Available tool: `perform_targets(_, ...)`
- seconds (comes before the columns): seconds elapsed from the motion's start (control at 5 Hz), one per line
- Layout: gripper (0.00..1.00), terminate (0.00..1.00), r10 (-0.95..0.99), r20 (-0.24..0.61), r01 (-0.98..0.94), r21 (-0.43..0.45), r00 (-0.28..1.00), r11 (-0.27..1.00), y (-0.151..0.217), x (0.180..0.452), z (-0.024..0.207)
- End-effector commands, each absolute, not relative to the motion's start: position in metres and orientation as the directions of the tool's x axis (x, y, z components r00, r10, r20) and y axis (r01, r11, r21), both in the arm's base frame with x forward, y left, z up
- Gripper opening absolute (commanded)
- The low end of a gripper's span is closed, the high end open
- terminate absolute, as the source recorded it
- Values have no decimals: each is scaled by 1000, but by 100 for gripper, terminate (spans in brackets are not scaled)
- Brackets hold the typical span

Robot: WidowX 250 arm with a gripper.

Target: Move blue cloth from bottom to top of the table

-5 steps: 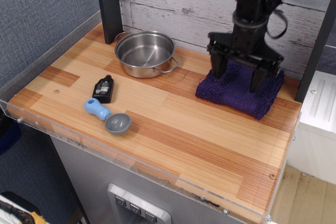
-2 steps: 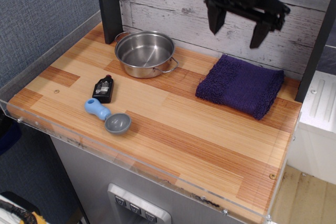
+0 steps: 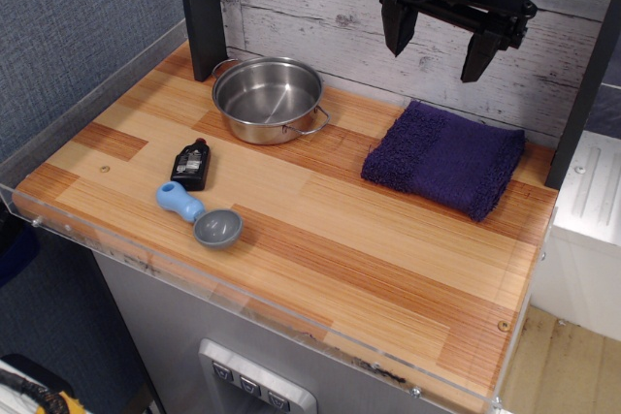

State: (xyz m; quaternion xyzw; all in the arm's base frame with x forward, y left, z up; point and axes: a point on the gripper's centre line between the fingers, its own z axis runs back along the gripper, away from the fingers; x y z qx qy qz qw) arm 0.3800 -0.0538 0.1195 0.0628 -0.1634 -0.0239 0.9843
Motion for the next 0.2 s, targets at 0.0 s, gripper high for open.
perform_targets(0.0,100,100,-77,373,33,124,925,992,-56,377,141)
